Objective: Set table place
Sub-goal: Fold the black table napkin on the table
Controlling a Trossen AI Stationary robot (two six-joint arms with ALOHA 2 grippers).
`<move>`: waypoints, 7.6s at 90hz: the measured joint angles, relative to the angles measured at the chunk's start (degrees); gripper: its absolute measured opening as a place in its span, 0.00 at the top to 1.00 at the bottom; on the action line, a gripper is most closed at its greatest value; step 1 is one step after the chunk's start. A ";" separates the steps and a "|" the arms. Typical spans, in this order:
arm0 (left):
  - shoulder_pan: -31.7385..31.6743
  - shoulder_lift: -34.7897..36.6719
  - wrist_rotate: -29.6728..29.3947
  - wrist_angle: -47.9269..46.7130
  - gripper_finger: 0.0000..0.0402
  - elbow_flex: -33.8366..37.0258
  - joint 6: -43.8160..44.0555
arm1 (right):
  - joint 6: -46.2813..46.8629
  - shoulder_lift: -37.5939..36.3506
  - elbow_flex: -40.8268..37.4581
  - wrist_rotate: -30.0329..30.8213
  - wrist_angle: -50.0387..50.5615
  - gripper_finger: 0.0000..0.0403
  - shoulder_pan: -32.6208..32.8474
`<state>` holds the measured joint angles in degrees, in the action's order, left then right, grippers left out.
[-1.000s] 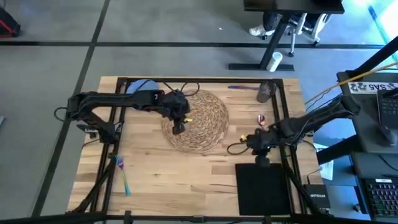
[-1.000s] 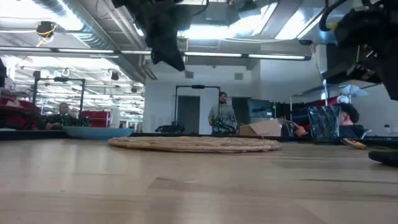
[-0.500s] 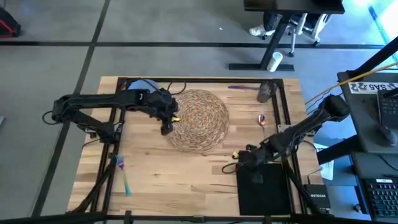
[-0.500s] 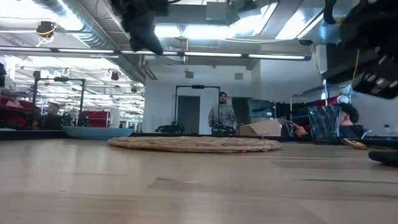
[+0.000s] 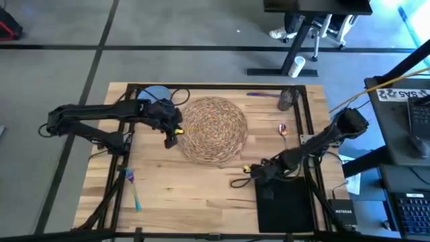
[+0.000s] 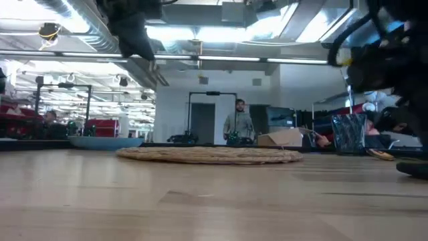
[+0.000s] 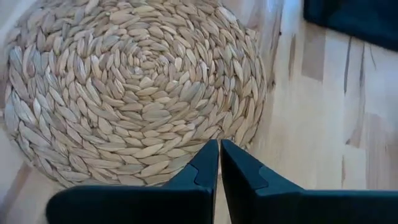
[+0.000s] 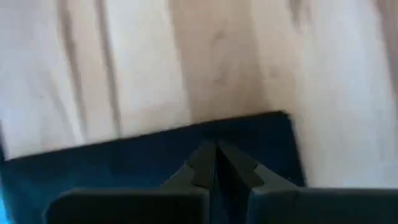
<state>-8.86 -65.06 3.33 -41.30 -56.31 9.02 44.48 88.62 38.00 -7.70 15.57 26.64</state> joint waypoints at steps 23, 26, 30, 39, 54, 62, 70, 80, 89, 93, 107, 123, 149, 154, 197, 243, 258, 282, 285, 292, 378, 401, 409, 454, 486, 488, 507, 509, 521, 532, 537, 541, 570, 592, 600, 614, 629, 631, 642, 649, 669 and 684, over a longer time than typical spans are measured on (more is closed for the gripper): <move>0.01 2.66 -0.37 0.41 1.00 3.33 -0.40 | -4.26 2.12 1.55 0.62 -1.27 1.00 -7.05; 0.04 2.81 -0.40 0.48 1.00 3.88 -0.29 | -4.60 2.41 1.85 0.72 -2.15 1.00 -8.22; 0.07 2.89 -0.44 1.49 1.00 4.71 0.21 | -5.65 2.51 2.38 1.03 -2.54 1.00 -9.69; 0.37 3.44 -0.42 4.71 1.00 6.65 3.24 | -9.97 2.72 4.26 1.15 -2.75 1.00 -13.12; 3.21 3.65 -3.95 8.13 1.00 8.12 10.71 | -18.60 2.82 7.68 -1.35 -1.48 1.00 -16.88; 5.11 3.61 -5.72 10.23 1.00 8.38 14.24 | -23.25 2.69 10.25 -3.18 4.35 1.00 -16.95; 7.57 3.59 -6.81 10.21 1.00 8.55 15.84 | -25.58 2.62 13.32 -3.87 10.96 1.00 -15.95; 10.60 3.48 -9.00 10.73 1.00 9.18 15.62 | -24.75 2.54 15.60 -1.22 17.89 1.00 -13.48; 11.81 3.48 -9.75 11.07 1.00 10.78 14.89 | -20.24 2.56 15.78 1.14 17.16 1.00 -11.18; 12.02 3.46 -9.77 10.59 1.00 11.67 15.95 | -17.58 3.02 15.78 1.13 17.05 1.00 -10.55; 13.47 3.46 -9.74 10.70 1.00 13.89 16.15 | -11.89 3.69 15.05 5.20 16.04 1.00 -9.25; 14.96 3.41 -9.75 10.49 1.00 14.65 16.70 | -9.93 6.98 13.71 3.91 15.01 1.00 -9.25; 16.93 3.41 -9.75 10.72 1.00 14.67 18.04 | -10.04 14.61 13.90 -2.98 1.24 1.00 -9.40; 17.20 3.41 -9.77 10.76 1.00 14.67 18.22 | -10.15 15.71 13.97 -5.16 -4.17 1.00 -9.40; 17.90 3.41 -9.92 10.76 1.00 14.67 16.58 | -9.41 11.73 33.22 3.75 16.39 1.00 -8.87; 17.90 3.41 -11.04 10.81 1.00 14.66 15.50 | 20.03 10.94 33.13 6.09 48.57 1.00 -3.19; 17.90 3.41 -11.04 10.80 1.00 14.64 15.46 | 32.16 10.93 27.15 2.85 47.32 1.00 -0.85; 17.90 3.41 -11.06 10.80 1.00 14.64 15.62 | 45.03 10.93 18.58 0.59 34.68 1.00 2.84; 17.90 3.41 -11.06 10.80 1.00 14.65 15.62 | 45.41 10.93 17.59 0.60 33.65 1.00 2.82; 17.90 3.41 -11.06 10.80 1.00 14.64 15.62 | 45.32 10.49 15.45 0.39 30.92 1.00 2.59; 17.88 3.44 -11.06 11.42 1.00 14.64 16.54 | -8.75 11.49 14.04 2.38 7.14 1.00 -13.96; 17.90 3.43 -11.06 14.43 1.00 14.62 16.54 | -9.80 11.00 23.37 2.82 7.14 1.00 -11.12; 17.88 3.44 -11.06 14.46 1.00 14.62 16.54 | -8.99 11.28 25.56 3.60 5.94 1.00 -10.30; 17.89 3.41 -11.26 14.82 1.00 14.62 16.12 | 0.45 18.46 25.86 1.94 -2.17 1.00 -3.62; 17.90 3.44 -11.25 15.02 1.00 14.62 16.04 | 7.28 21.29 25.89 -4.20 5.47 1.00 4.94; 17.89 3.44 -11.24 15.03 1.00 14.62 16.04 | 7.75 21.25 25.96 -4.46 6.21 1.00 5.42; 17.90 3.43 -11.26 15.01 1.00 14.62 16.06 | 10.80 21.00 26.15 -6.97 11.84 1.00 9.31; 17.90 3.44 -11.26 15.02 1.00 14.62 16.06 | 11.24 20.97 26.16 -7.08 12.42 1.00 9.57; 17.90 3.44 -11.25 15.01 1.00 14.62 16.08 | 14.50 20.92 26.23 -7.39 15.83 1.00 10.81; 17.90 3.44 -11.23 15.11 1.00 14.62 16.08 | 16.87 20.88 26.23 -7.54 19.22 1.00 11.27; 17.89 3.44 -11.25 15.25 1.00 14.62 16.08 | 17.02 20.90 26.23 -7.55 20.98 1.00 11.27; 17.88 3.44 -11.26 15.46 1.00 14.62 16.08 | 17.02 20.90 26.23 -7.57 22.58 1.00 11.27; 17.89 3.44 -11.24 18.26 1.00 14.62 16.10 | 16.04 19.58 25.95 -6.31 28.48 1.00 11.26; 17.88 3.44 -11.26 18.23 1.00 14.62 14.60 | 20.66 15.61 29.27 3.80 28.15 1.00 11.13; 17.76 3.44 -11.27 18.20 1.00 14.62 12.88 | 22.51 15.65 31.83 4.67 27.95 1.00 11.28; 17.27 3.41 -11.28 18.22 1.00 14.62 10.01 | 27.69 15.61 34.71 8.97 25.18 0.99 11.24; 17.29 3.41 -11.26 18.21 1.00 14.62 7.46 | 29.34 16.09 35.19 8.95 20.02 0.94 11.23; 17.29 3.41 -11.26 18.21 1.00 14.62 7.31 | 29.58 16.40 35.19 8.59 19.49 0.93 11.28; 17.29 3.41 -11.28 18.19 1.00 14.62 6.70 | 30.23 19.05 35.18 6.72 17.68 0.85 11.29; 17.29 3.41 -11.28 17.87 1.00 14.62 5.85 | 30.52 20.54 35.17 6.62 17.70 0.80 11.27; 17.29 3.41 -11.28 17.90 1.00 14.62 5.70 | 31.05 23.85 35.19 6.66 22.12 0.70 11.27; 17.29 3.41 -11.28 17.90 1.00 14.62 5.78 | 31.80 25.27 35.40 7.54 25.18 0.70 11.60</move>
<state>8.43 -61.65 -7.94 -23.40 -41.69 14.80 76.28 113.88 73.40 -0.16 40.75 38.24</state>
